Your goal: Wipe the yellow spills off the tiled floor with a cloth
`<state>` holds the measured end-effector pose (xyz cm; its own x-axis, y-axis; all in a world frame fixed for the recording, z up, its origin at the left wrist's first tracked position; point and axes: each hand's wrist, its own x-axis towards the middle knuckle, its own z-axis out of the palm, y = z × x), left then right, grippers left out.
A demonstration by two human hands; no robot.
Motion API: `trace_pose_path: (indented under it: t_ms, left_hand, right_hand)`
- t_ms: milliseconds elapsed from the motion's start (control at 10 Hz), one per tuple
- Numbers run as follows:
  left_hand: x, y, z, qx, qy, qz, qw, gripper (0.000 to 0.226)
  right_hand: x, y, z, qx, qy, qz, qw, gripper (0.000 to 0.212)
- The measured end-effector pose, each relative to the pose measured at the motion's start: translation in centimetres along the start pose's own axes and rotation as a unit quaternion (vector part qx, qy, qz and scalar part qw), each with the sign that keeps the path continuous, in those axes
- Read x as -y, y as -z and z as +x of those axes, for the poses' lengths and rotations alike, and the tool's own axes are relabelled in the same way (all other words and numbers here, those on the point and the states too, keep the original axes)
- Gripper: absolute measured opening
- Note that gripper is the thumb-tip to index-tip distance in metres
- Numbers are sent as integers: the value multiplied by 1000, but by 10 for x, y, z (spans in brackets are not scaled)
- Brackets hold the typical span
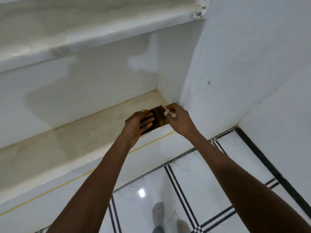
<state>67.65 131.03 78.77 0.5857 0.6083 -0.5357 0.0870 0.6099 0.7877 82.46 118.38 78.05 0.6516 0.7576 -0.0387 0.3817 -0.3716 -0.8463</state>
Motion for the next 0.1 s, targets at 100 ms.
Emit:
trace_pose_path:
  t_ms: [100]
  left_hand:
    - [9,-31,1,47,15,39,998,29]
  right_hand:
    - [-17,22,-29,-39,-32,38,998,16]
